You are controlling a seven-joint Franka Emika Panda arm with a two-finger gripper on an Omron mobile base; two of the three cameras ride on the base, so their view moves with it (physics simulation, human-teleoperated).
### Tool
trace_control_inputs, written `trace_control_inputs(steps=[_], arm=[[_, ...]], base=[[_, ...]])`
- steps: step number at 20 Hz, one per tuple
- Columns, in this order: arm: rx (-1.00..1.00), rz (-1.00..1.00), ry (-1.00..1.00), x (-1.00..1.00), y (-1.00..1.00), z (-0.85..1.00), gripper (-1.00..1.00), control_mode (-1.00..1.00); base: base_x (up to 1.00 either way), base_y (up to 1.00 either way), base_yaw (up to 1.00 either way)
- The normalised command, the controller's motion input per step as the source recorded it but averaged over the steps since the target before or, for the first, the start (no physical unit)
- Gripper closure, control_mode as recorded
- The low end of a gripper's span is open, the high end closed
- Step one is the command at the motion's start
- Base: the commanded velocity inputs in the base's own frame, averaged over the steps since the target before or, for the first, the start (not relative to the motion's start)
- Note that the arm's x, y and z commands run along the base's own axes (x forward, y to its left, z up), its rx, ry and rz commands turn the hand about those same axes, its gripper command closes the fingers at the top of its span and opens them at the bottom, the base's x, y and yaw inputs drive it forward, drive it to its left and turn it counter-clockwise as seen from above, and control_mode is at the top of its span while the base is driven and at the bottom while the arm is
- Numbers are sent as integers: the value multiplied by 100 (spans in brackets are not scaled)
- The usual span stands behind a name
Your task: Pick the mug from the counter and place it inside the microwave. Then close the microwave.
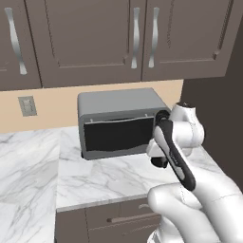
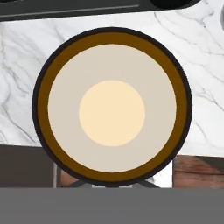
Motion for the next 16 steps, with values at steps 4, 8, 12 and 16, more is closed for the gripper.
trace_control_inputs(steps=[4, 8, 12, 16], arm=[[-1, 1, -14, -79, 8, 39, 100, -100], [-7, 0, -6, -64, 1, 41, 100, -100], [-6, 0, 0, -42, 0, 48, 100, -100], [-1, 0, 0, -48, 2, 65, 100, -100]], base=[[0, 0, 0], [0, 0, 0], [0, 0, 0], [0, 0, 0]])
